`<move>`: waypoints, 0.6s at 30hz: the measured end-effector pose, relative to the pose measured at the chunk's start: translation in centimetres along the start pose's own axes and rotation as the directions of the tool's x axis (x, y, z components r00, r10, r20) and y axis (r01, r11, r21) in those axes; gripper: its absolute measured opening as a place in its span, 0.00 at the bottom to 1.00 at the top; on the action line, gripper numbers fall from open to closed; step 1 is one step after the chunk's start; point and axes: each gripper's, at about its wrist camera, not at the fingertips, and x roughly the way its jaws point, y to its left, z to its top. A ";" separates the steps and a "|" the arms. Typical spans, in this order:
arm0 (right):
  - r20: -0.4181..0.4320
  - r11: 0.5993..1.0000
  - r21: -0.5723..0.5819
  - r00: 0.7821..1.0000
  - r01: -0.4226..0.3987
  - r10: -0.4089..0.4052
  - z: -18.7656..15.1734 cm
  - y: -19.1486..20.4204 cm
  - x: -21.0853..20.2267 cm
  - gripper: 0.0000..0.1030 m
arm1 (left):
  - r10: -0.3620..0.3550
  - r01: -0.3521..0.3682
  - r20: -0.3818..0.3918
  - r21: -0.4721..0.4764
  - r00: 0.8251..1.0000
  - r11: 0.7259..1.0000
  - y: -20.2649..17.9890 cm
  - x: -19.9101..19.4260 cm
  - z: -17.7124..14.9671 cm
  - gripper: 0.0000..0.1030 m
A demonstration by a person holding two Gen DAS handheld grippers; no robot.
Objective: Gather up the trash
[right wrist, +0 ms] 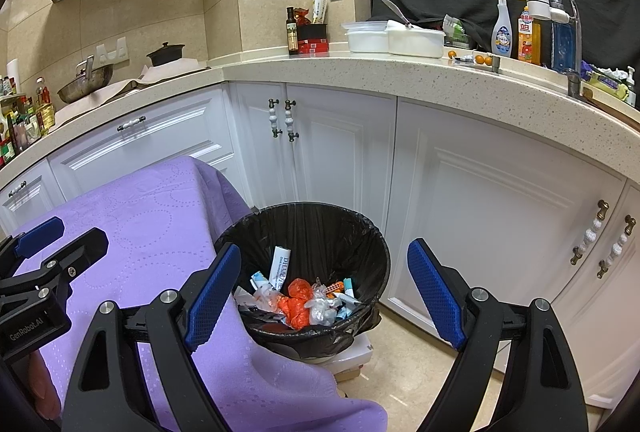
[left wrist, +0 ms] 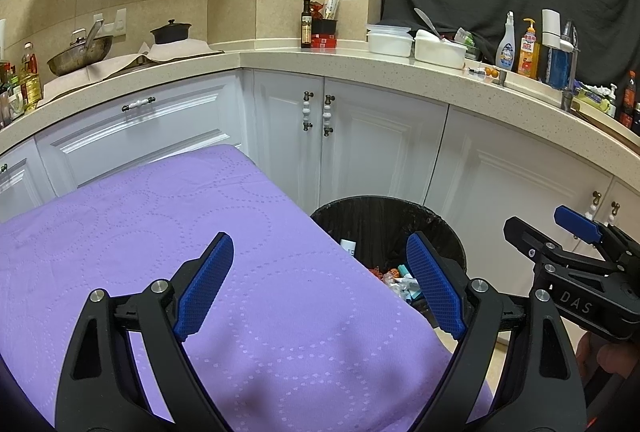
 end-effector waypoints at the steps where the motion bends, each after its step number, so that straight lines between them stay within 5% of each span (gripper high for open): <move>1: 0.000 1.000 0.000 1.000 0.000 0.000 0.0 0.0 0.0 0.80 | 0.000 0.000 0.000 0.002 1.000 1.000 -0.1 0.0 0.0 0.84; 18: -0.001 1.000 0.000 1.000 -0.001 0.001 0.0 0.0 0.0 0.80 | -0.001 0.001 -0.013 -0.005 1.000 1.000 -0.3 0.4 0.0 0.84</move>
